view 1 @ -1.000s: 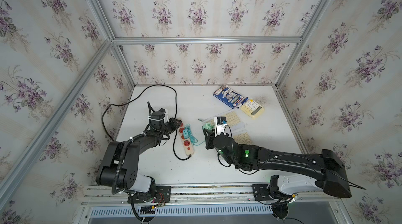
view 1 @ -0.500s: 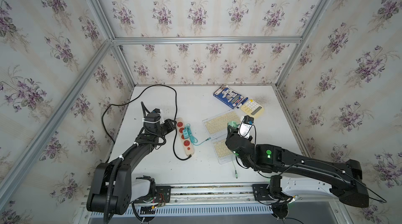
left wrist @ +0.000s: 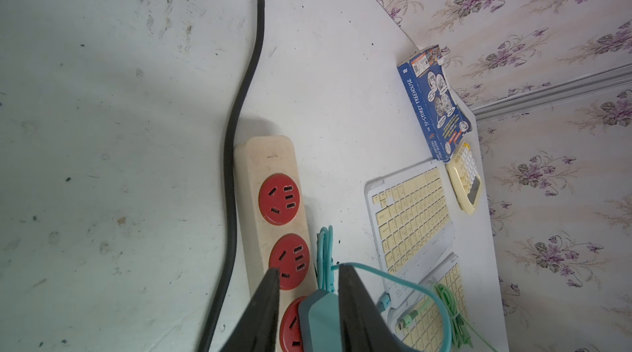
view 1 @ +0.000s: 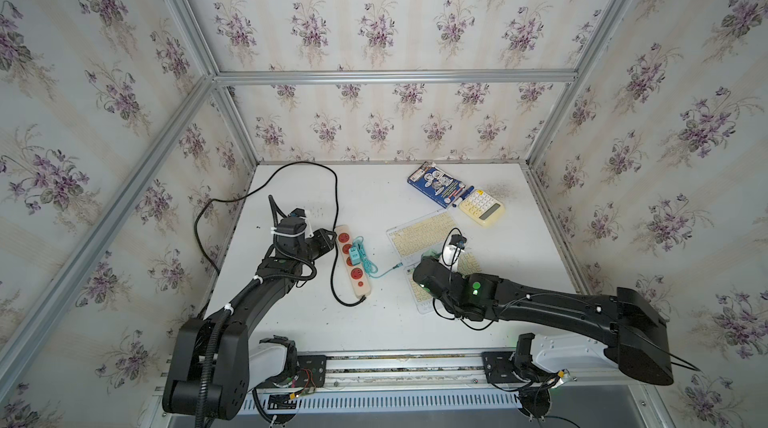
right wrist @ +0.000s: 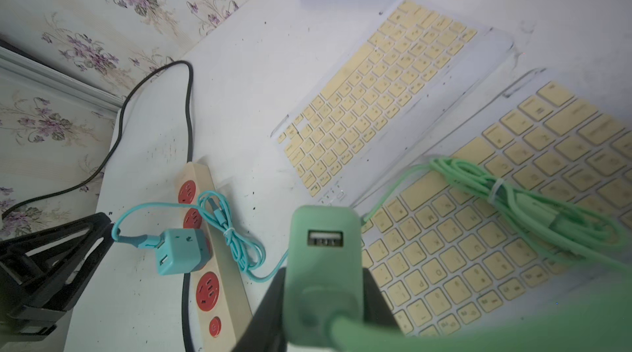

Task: Unplug the wireless keyboard
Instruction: Place the plug at the center of the board.

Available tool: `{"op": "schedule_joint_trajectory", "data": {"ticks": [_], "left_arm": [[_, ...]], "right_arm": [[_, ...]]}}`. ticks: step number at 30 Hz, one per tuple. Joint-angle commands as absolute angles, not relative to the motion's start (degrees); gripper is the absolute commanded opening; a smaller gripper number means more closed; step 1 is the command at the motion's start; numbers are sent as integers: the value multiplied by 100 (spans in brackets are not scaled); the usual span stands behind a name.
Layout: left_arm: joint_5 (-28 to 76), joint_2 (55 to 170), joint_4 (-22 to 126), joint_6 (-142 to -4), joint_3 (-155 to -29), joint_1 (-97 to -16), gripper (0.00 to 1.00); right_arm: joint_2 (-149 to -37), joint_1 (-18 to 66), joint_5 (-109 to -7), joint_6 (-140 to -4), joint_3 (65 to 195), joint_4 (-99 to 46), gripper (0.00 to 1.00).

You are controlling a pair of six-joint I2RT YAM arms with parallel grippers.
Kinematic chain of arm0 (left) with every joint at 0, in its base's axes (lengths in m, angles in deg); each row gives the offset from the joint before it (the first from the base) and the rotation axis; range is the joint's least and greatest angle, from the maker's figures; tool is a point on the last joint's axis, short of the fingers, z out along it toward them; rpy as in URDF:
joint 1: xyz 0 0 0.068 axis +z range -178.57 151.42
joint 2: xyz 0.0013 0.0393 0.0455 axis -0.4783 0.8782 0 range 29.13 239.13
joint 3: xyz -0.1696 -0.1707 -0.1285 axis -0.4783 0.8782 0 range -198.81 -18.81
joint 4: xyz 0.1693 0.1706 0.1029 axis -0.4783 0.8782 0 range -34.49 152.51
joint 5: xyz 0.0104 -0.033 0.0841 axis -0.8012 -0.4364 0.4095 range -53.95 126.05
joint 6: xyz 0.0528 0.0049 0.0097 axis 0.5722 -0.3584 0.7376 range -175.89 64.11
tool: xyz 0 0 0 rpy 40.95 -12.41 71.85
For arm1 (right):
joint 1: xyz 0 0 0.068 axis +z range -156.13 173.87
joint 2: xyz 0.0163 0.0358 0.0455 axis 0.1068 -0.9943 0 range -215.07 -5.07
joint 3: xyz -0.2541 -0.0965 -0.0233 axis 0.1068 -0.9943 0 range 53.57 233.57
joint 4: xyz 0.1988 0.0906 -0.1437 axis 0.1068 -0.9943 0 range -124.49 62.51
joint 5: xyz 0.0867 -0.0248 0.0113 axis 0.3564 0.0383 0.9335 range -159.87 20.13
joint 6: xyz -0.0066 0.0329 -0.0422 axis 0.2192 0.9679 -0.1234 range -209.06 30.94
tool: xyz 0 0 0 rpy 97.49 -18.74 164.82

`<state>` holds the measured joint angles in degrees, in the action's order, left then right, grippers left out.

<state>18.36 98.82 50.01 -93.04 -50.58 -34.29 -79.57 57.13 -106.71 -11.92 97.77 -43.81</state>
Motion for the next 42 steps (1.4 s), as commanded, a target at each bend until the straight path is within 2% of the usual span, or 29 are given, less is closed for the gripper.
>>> {"op": "schedule_joint_trajectory", "data": {"ticks": [1,15,22,27,31,34,38,42], "left_arm": [[1873,9909,4998,-9246,-5064,-3430,32],[1852,9883,5002,-9255,-5063,-3429,33],[1830,9795,5041,-9238,-5080,-3429,33],[1839,9695,5200,-9166,-5183,-3429,34],[1842,9513,5399,-9047,-5335,-3438,40],[1903,9338,5633,-8919,-5525,-3455,43],[2021,9070,6019,-8723,-5858,-3502,47],[2313,8837,6590,-8330,-6417,-3813,51]], "right_arm": [[-8145,5743,-10291,-769,9657,-3634,0],[-9841,6443,-9472,-26,9643,-1121,0],[-10363,6573,-9354,420,9638,-728,1],[-10371,6649,-9452,524,9524,-635,31],[-10117,6732,-9672,538,9444,-888,56],[-9860,6846,-9797,427,9485,-1141,70],[-9468,6965,-9848,248,9510,-1365,82],[-8806,7042,-9838,-289,9676,-1959,84]]}}
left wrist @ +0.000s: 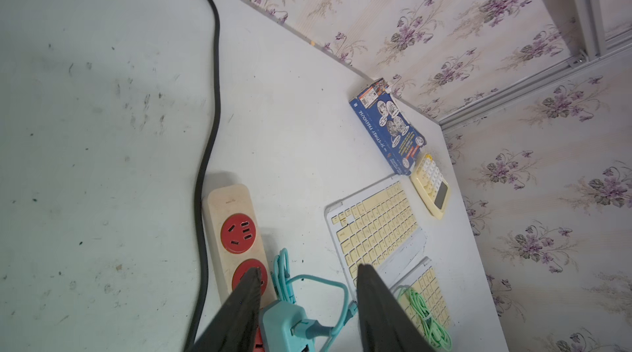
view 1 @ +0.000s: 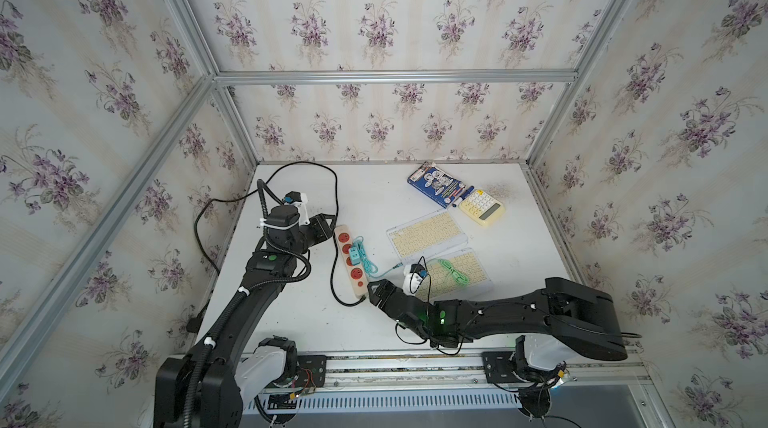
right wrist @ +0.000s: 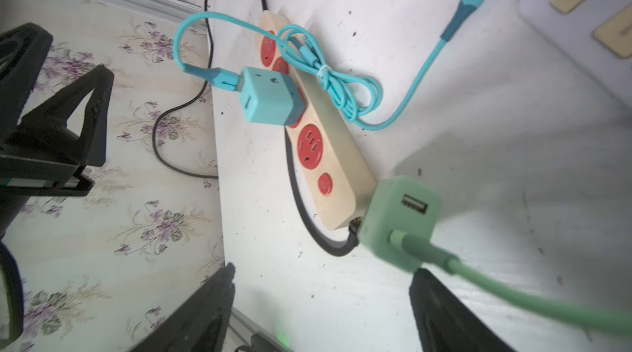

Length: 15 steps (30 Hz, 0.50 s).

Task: Unplug the wireless keyboard
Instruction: Place the plug at the center of the board, then adjust the power cord at the center of the board.

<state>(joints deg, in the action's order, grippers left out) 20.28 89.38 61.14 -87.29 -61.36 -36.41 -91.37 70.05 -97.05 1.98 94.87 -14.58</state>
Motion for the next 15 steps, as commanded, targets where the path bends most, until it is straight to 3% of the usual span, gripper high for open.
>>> {"op": "schedule_joint_trajectory", "data": {"ticks": [1,8,11,15], "left_arm": [[2514,8791,6732,-8246,-6550,-3931,52],[2994,8792,7200,-7633,-7177,-4851,54],[3129,8854,7320,-7266,-7297,-5337,57],[3253,9002,7454,-6974,-7423,-6025,58]], "right_arm": [[-8634,7051,-9810,-500,9746,-2135,84],[-7172,6756,-10414,-2603,10256,-4230,78],[-7004,5721,-10372,-3654,10580,-5680,76],[-7320,4468,-10172,-4734,10365,-6400,75]]}}
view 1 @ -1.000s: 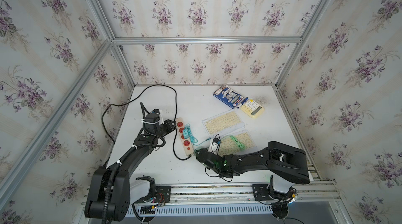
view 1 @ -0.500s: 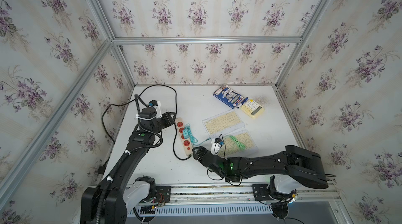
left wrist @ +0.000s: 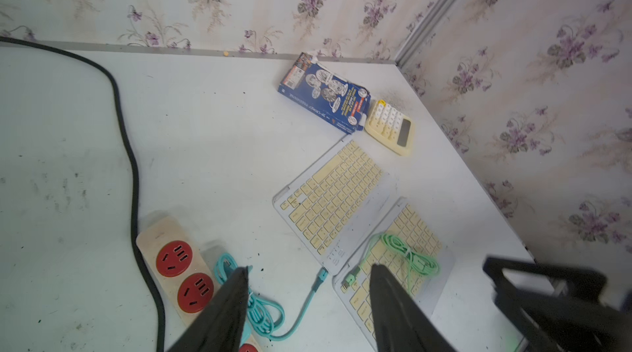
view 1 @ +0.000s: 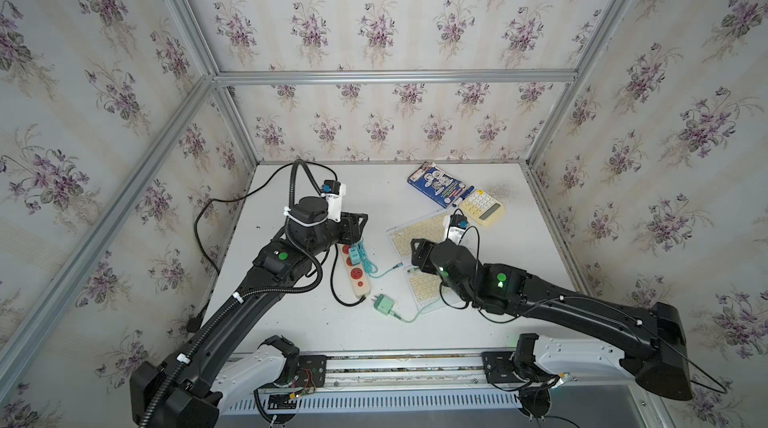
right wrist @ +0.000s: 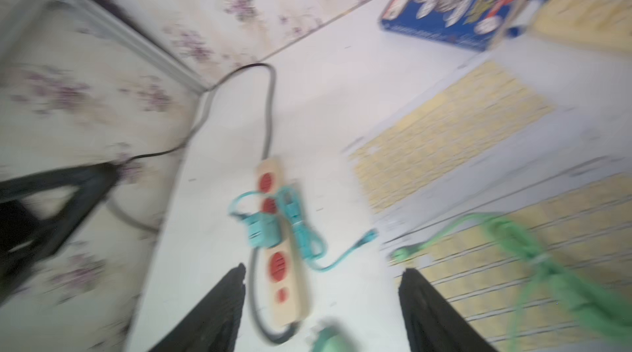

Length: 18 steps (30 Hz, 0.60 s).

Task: Unplug the wireless keyboard
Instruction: Adjust the power cord at the center of the board.

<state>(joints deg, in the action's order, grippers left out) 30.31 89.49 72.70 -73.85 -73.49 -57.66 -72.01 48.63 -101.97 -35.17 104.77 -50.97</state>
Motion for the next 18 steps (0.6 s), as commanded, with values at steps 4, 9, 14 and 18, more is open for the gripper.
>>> {"op": "schedule_joint_trajectory", "data": {"ticks": [4,9,14,18], "left_arm": [[3475,9219,7531,-6782,-7509,-6732,59],[3411,9533,7578,-6718,-7568,-7164,59],[3473,9693,7564,-6767,-7573,-7355,59],[3473,9785,7564,-6785,-7563,-7436,58]], "right_arm": [[-7530,3612,-9044,-5421,9901,-5932,75],[-7957,3166,-8346,-5585,9631,-5523,74],[-8445,2930,-8050,-5472,9465,-5125,73],[-8765,2797,-7866,-5435,9390,-4832,68]]}}
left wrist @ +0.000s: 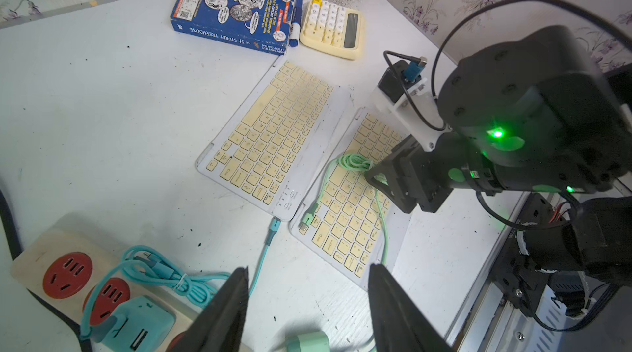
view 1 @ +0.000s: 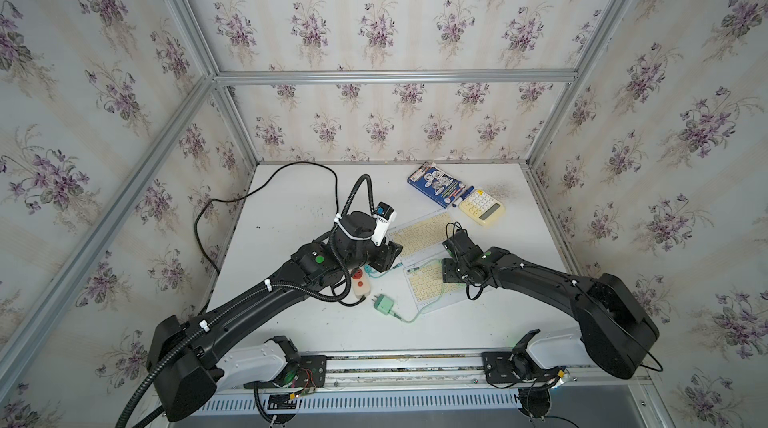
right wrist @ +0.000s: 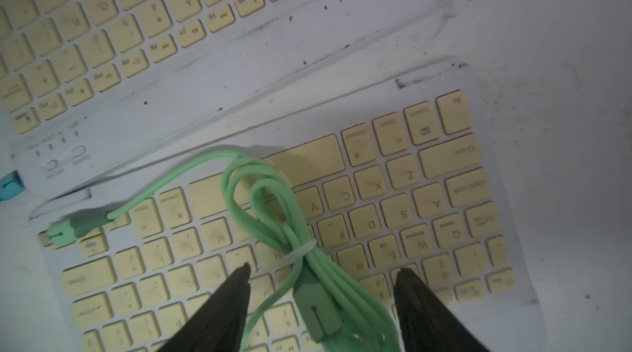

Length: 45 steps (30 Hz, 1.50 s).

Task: Unplug the wireless keyboard
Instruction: Adjust the power cord at the center of the board.

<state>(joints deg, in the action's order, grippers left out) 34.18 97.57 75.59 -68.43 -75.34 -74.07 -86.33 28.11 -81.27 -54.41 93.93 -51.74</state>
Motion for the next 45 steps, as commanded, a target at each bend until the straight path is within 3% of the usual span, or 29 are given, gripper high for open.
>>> {"op": "schedule_joint_trajectory", "data": {"ticks": [1,3,9,12,19,23,30,37,39,43,45], "left_arm": [[3473,9802,7567,-6789,-7559,-7445,59],[3473,9828,7569,-6794,-7549,-7453,59],[3552,9882,7568,-6812,-7523,-7454,59],[3573,9909,7558,-6782,-7519,-7454,59],[3730,10094,7563,-6719,-7462,-7465,59],[3736,10090,7542,-6731,-7449,-7463,59],[3728,10137,7491,-6708,-7383,-7472,59],[3780,10342,7482,-6071,-7405,-7540,66],[3824,10445,7485,-5834,-7416,-7567,66],[3733,10741,7492,-5688,-7480,-7569,64],[3674,10924,7493,-5765,-7517,-7568,62]], "right_arm": [[-8850,2790,-7879,-5405,9415,-4836,66],[-8917,2794,-7962,-5298,9427,-4896,57],[-8201,2789,-8098,-4781,9081,-5067,11],[-7426,2793,-8209,-4203,8785,-5375,1],[-5066,2806,-7922,-1658,7417,-6044,0],[-4129,2815,-7853,-905,7120,-6768,0],[-4155,2824,-7928,50,7472,-8105,0],[-4828,2863,-7643,296,7254,-7290,0],[-4874,2865,-7677,252,7252,-7055,20],[-4874,2861,-8005,158,7730,-7299,78],[-4861,2862,-8186,127,8058,-7539,95]]}}
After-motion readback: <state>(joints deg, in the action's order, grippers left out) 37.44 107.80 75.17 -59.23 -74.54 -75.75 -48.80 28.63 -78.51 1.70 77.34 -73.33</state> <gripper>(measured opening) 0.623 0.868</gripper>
